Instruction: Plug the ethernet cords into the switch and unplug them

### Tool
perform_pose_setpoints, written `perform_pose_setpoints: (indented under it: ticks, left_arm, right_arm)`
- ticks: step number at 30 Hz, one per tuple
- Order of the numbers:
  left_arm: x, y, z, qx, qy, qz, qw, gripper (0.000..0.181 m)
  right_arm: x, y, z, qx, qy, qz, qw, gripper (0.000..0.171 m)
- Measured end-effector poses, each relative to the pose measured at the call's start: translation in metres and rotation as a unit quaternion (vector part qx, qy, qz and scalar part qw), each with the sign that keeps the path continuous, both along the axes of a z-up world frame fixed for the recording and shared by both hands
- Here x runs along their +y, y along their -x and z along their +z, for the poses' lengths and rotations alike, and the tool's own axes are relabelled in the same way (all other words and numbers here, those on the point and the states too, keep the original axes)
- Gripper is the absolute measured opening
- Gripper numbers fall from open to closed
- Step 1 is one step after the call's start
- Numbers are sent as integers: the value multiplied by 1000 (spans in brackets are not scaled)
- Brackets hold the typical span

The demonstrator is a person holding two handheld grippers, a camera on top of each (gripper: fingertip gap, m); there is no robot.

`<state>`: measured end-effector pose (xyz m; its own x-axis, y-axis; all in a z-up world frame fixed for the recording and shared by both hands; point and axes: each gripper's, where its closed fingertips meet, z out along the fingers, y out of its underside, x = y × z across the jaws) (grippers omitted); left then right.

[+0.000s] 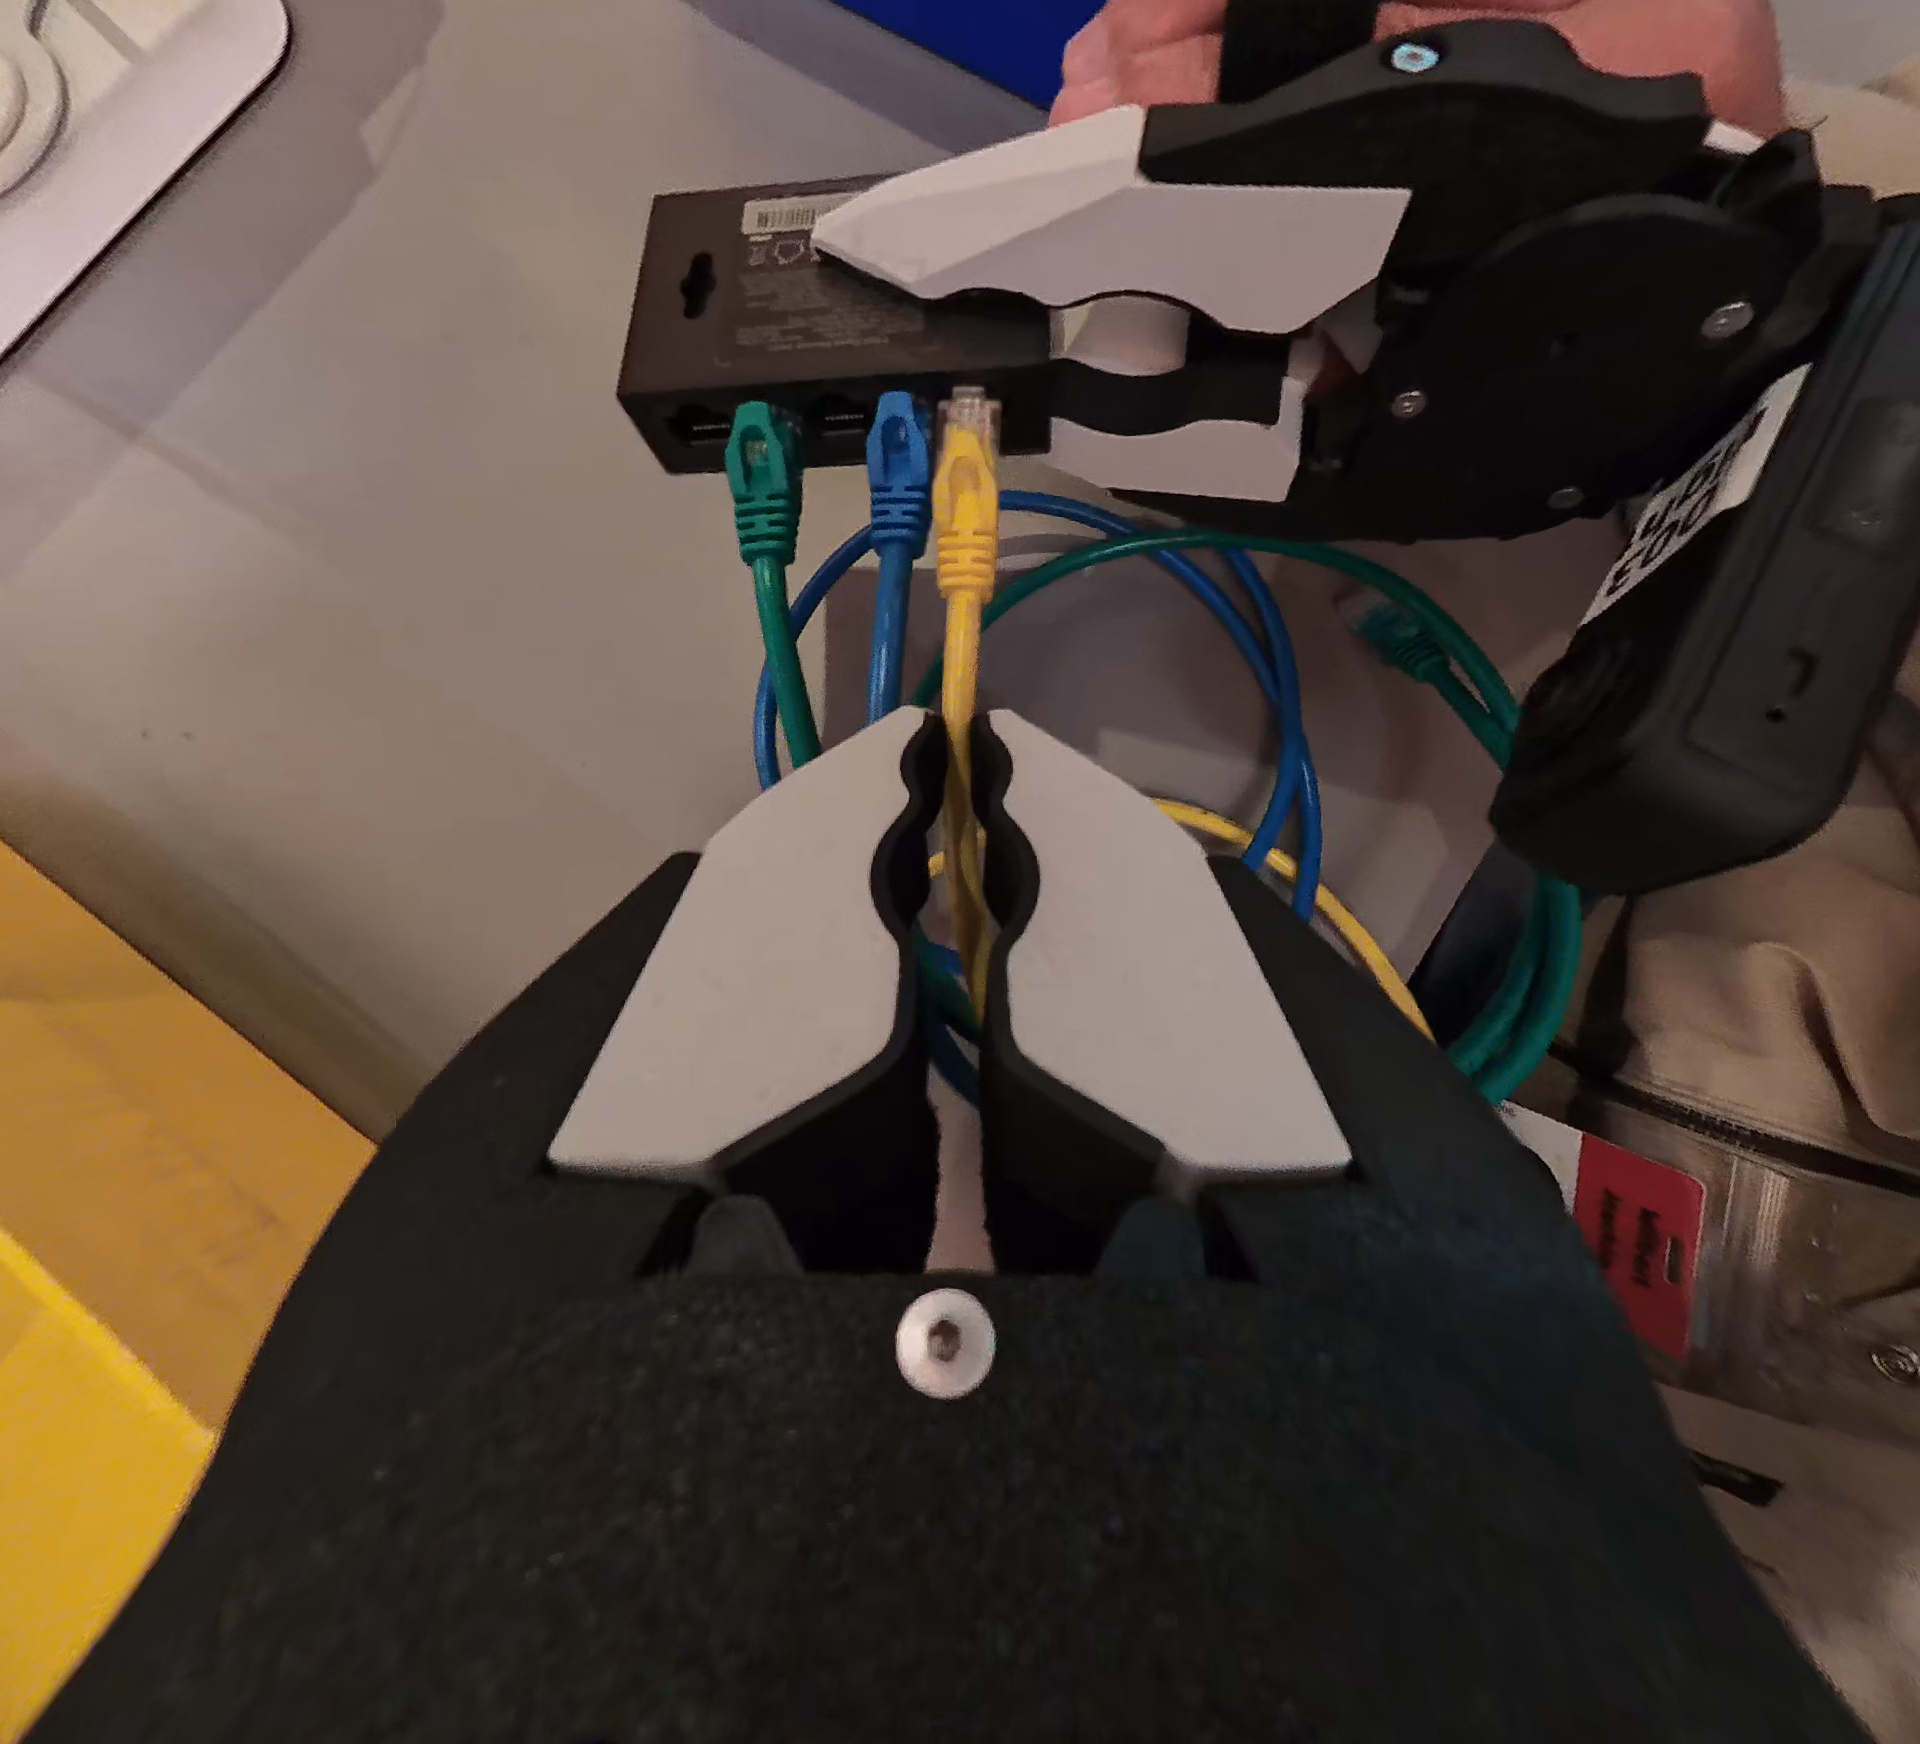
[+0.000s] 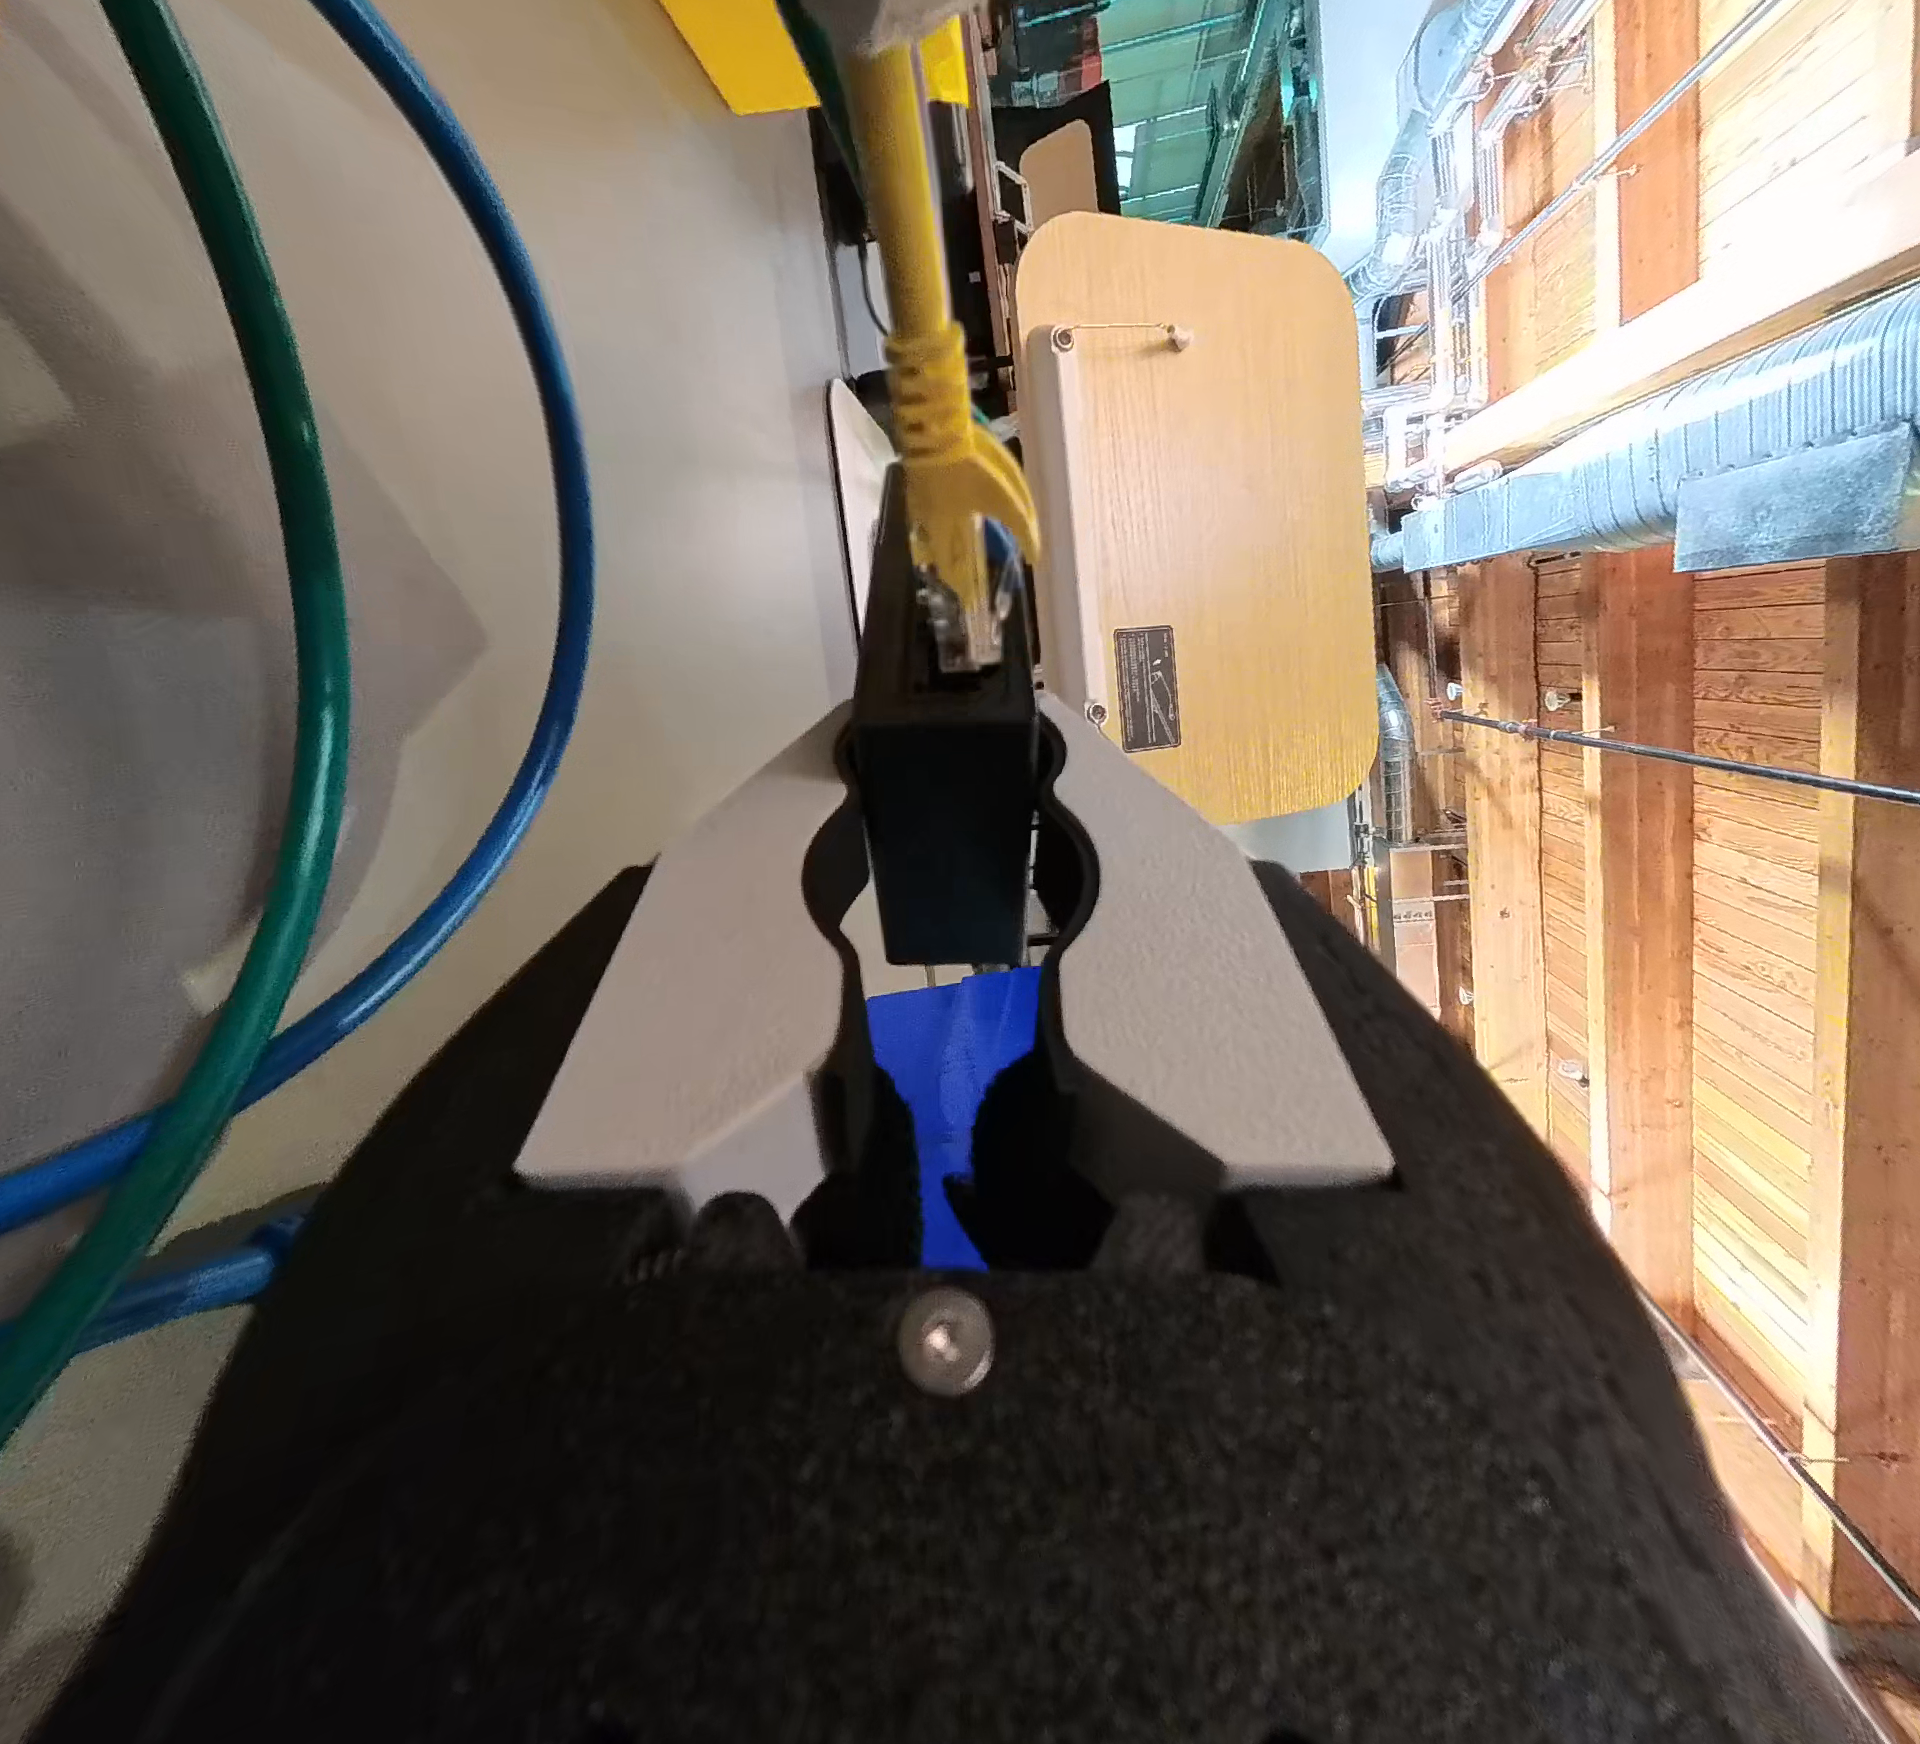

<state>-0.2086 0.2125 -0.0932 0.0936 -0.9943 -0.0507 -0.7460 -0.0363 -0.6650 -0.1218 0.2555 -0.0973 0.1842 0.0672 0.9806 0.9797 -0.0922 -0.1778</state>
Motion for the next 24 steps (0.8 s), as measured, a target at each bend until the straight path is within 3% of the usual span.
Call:
perform_pose_setpoints:
  ticks: [24]
  left_arm:
    - [-2,-10,0,-31,-3,4,1000,5]
  right_arm:
    - [-2,-2,-2,14,16,-16,1000,26]
